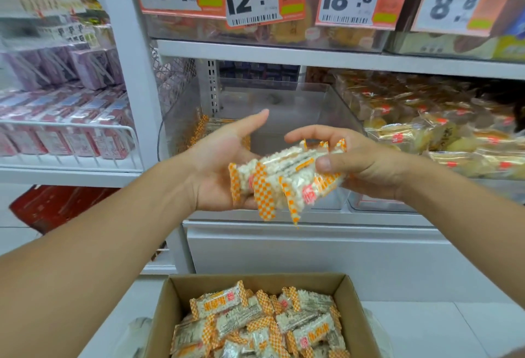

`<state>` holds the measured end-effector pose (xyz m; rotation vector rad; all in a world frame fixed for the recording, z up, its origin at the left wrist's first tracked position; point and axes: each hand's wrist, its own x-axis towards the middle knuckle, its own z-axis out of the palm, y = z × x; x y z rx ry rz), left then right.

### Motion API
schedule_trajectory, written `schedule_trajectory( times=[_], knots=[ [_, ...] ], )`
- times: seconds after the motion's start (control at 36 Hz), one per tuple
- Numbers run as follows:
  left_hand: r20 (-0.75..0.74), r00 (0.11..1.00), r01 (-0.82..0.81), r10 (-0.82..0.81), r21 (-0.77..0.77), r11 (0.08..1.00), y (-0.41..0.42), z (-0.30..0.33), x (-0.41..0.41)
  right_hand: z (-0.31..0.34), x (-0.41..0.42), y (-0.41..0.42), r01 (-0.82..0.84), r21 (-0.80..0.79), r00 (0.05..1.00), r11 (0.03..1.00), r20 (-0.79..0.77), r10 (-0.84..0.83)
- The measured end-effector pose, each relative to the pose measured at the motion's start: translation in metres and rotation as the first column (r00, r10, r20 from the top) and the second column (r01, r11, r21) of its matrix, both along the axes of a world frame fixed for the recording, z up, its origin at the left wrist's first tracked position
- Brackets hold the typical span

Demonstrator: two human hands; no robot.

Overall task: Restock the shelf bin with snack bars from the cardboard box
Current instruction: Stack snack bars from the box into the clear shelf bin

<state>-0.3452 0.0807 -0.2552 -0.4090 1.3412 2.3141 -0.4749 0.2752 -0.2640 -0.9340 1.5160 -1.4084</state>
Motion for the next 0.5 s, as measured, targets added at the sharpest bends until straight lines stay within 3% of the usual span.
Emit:
schedule_trajectory(
  times=[0.11, 0.25, 0.42, 0.5],
  knots=[
    [-0.044, 0.989, -0.14, 0.139, -0.04, 0.989, -0.012, 0.006, 0.003, -0.001, -0.001, -0.008, 0.218, -0.052, 0.975, 0.975, 0.052, -0.215],
    [-0.198, 0.924, -0.353, 0.328, -0.112, 0.929, -0.003, 0.015, 0.003, 0.004, 0.01, -0.028, 0.454, -0.157, 0.891, 0.877, 0.054, -0.452],
    [-0.279, 0.819, -0.543, 0.502, -0.094, 0.835, 0.006, 0.024, -0.004, 0.005, 0.022, -0.066, 0.529, -0.269, 0.809, 0.805, -0.126, -0.574],
    [-0.33, 0.788, -0.592, 0.52, -0.173, 0.787, -0.001, 0.024, -0.007, 0.005, 0.024, -0.077, 0.516, -0.256, 0.776, 0.817, -0.264, -0.573]
  ],
)
